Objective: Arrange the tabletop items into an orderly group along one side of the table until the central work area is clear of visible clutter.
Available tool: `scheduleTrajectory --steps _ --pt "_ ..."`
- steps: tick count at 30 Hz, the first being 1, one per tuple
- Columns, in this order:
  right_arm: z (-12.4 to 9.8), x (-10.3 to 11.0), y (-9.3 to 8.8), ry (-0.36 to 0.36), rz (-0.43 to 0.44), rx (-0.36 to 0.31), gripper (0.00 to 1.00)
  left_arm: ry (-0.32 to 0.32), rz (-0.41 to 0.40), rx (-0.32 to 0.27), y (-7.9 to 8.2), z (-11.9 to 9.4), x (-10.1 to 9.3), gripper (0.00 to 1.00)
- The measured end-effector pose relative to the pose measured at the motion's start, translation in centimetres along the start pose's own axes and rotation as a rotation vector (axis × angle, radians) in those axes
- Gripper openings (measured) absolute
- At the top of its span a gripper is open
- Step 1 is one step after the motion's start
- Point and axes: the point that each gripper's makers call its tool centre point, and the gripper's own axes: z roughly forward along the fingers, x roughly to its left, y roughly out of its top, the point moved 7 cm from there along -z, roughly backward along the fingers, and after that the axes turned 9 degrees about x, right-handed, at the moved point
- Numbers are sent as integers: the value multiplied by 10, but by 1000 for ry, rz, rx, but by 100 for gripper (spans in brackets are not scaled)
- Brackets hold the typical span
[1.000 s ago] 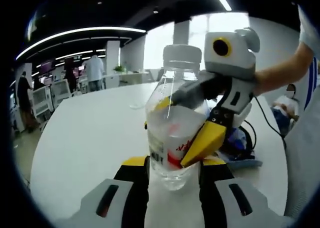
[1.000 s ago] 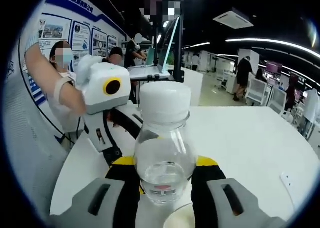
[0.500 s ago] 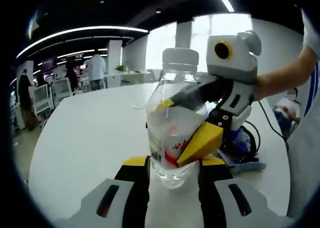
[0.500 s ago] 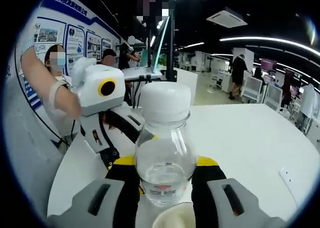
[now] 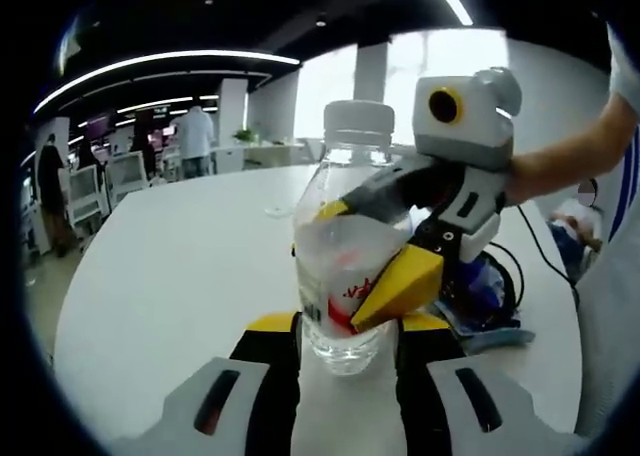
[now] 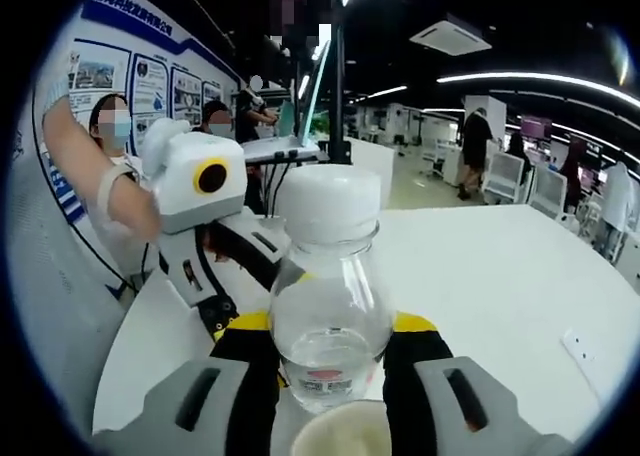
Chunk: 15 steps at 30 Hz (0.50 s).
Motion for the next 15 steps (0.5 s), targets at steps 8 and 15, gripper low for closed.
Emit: scheduleTrajectory --steps 8,15 --pt "-2 1 -1 10 -6 -14 37 0 -13 -7 -1 2 1 32" --pt "-4 -1 -3 10 -8 -16 38 -3 -21 -9 -2 2 0 33"
